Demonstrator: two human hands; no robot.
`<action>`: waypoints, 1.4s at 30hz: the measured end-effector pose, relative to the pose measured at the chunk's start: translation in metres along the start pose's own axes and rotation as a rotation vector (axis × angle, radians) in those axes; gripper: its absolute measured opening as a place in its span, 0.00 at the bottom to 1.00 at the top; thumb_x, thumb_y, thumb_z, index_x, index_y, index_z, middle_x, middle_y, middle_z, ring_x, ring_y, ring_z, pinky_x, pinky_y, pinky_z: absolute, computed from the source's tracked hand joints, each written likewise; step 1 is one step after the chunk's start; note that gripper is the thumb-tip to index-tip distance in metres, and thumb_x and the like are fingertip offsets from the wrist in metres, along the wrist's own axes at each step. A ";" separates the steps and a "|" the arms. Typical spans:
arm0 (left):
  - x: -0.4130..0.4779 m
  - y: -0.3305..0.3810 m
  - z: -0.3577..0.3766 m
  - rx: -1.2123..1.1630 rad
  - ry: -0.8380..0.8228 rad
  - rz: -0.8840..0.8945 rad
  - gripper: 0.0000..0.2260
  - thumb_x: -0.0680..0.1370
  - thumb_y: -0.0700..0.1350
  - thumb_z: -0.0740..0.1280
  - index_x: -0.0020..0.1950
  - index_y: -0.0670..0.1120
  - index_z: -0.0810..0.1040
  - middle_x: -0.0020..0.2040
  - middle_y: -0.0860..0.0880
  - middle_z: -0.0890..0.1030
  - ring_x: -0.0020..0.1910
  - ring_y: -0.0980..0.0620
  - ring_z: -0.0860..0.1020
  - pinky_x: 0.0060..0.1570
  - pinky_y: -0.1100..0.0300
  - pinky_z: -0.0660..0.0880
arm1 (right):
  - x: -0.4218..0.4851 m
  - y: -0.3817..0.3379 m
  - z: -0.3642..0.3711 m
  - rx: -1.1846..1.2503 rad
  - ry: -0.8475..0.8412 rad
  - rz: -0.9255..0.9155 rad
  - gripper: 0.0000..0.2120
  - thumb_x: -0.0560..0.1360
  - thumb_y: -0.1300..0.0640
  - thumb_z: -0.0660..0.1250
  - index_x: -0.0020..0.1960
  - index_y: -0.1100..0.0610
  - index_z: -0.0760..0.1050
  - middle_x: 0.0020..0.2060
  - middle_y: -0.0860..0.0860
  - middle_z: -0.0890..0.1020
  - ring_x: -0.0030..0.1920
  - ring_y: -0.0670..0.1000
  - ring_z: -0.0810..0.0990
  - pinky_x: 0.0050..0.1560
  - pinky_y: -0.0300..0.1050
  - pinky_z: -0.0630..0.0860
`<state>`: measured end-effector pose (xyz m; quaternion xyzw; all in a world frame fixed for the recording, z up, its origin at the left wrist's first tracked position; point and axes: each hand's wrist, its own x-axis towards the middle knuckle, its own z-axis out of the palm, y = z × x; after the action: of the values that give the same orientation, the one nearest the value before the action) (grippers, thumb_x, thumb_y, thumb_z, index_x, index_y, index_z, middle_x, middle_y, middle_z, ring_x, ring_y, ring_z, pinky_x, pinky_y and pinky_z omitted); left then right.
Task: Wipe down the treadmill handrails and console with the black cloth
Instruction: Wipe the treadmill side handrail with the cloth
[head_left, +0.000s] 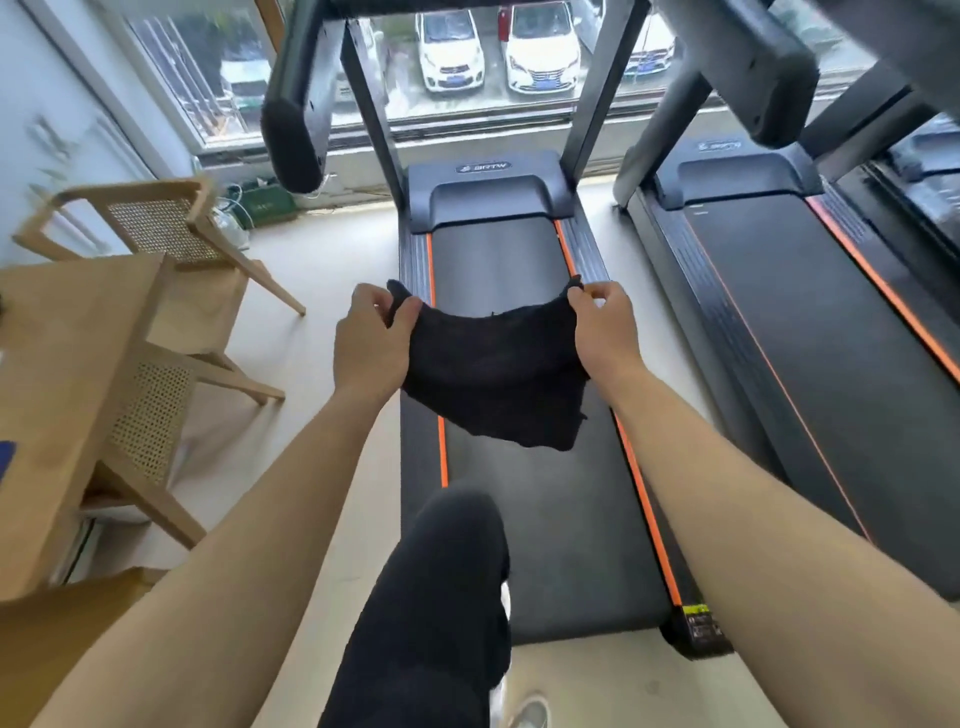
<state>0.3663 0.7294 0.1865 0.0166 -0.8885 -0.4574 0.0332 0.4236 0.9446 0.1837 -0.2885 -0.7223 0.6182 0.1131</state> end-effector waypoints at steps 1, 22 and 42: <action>0.009 0.006 0.001 0.024 0.031 0.017 0.10 0.82 0.53 0.63 0.54 0.47 0.69 0.44 0.51 0.76 0.44 0.52 0.75 0.41 0.64 0.68 | 0.011 -0.009 0.002 0.013 -0.003 -0.018 0.05 0.83 0.54 0.59 0.57 0.54 0.70 0.45 0.43 0.73 0.44 0.41 0.72 0.41 0.36 0.66; 0.337 0.113 -0.132 0.009 0.407 -0.147 0.09 0.83 0.51 0.62 0.54 0.45 0.67 0.41 0.59 0.70 0.45 0.52 0.71 0.47 0.60 0.66 | 0.259 -0.285 0.208 0.058 -0.313 0.103 0.07 0.83 0.55 0.55 0.46 0.52 0.66 0.41 0.48 0.69 0.40 0.47 0.67 0.41 0.44 0.65; 0.455 0.070 -0.108 -0.438 0.646 -0.874 0.19 0.77 0.30 0.56 0.63 0.48 0.62 0.59 0.43 0.72 0.54 0.44 0.77 0.38 0.52 0.82 | 0.449 -0.374 0.433 -0.494 -0.893 -0.344 0.08 0.78 0.57 0.64 0.56 0.50 0.75 0.46 0.48 0.81 0.49 0.52 0.80 0.49 0.45 0.75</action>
<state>-0.0789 0.6546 0.3260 0.5128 -0.6289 -0.5734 0.1133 -0.2679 0.8100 0.3648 0.1066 -0.8610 0.4649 -0.1767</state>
